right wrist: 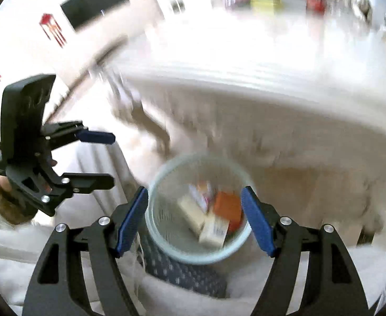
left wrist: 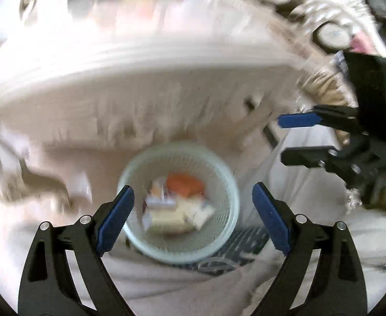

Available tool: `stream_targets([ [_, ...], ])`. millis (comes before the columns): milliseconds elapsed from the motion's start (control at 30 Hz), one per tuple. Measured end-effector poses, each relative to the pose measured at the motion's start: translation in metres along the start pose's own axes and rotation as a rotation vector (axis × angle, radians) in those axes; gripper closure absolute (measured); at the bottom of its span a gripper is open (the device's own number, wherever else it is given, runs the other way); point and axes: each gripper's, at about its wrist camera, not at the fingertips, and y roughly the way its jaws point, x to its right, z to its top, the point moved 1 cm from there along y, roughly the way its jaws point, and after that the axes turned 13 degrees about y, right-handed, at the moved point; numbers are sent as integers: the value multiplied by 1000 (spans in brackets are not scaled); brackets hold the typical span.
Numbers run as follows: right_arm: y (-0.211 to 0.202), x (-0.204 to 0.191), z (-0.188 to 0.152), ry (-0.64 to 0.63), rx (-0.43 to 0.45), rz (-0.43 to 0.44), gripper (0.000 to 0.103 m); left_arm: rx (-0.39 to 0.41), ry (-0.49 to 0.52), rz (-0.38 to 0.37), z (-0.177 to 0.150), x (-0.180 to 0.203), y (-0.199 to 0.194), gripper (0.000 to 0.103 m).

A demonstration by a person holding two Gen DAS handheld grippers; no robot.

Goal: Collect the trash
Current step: 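Drop the biscuit packet and orange box into the wastebasket with both tools, then grasp the red strawberry tube with the left tool while the right tool grasps the green-white tube box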

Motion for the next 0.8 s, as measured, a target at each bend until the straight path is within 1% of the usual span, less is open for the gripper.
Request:
stream_targets([
  [67, -21, 4, 25, -21, 97, -3, 34, 87, 36, 34, 22, -7, -25, 14],
  [133, -28, 8, 51, -45, 158, -49, 34, 136, 83, 93, 41, -18, -38, 14],
  [167, -29, 12, 63, -55, 181, -70, 34, 152, 123, 169, 57, -26, -42, 14],
  [200, -31, 16, 82, -70, 214, -101, 34, 159, 153, 230, 69, -33, -43, 14],
  [267, -30, 24, 117, -79, 253, -136, 34, 186, 213, 317, 98, -52, -42, 14],
  [367, -22, 30, 162, -83, 295, -176, 34, 236, 232, 348, 142, -86, -34, 14],
  [433, -16, 38, 185, -83, 307, -187, 34, 262, 236, 345, 169, -107, -26, 14],
  [467, -8, 40, 201, -84, 311, -201, 34, 271, 234, 345, 185, -121, -18, 14],
  [567, 16, 53, 234, -64, 299, -228, 34, 271, 216, 373, 223, -157, 4, 14],
  [700, 40, 67, 269, -65, 286, -261, 34, 260, 210, 359, 253, -183, 37, 14],
  [733, 46, 69, 277, -70, 275, -258, 34, 253, 217, 357, 260, -189, 46, 14],
  [800, 62, 73, 292, -87, 245, -254, 34, 237, 247, 360, 266, -194, 57, 14],
])
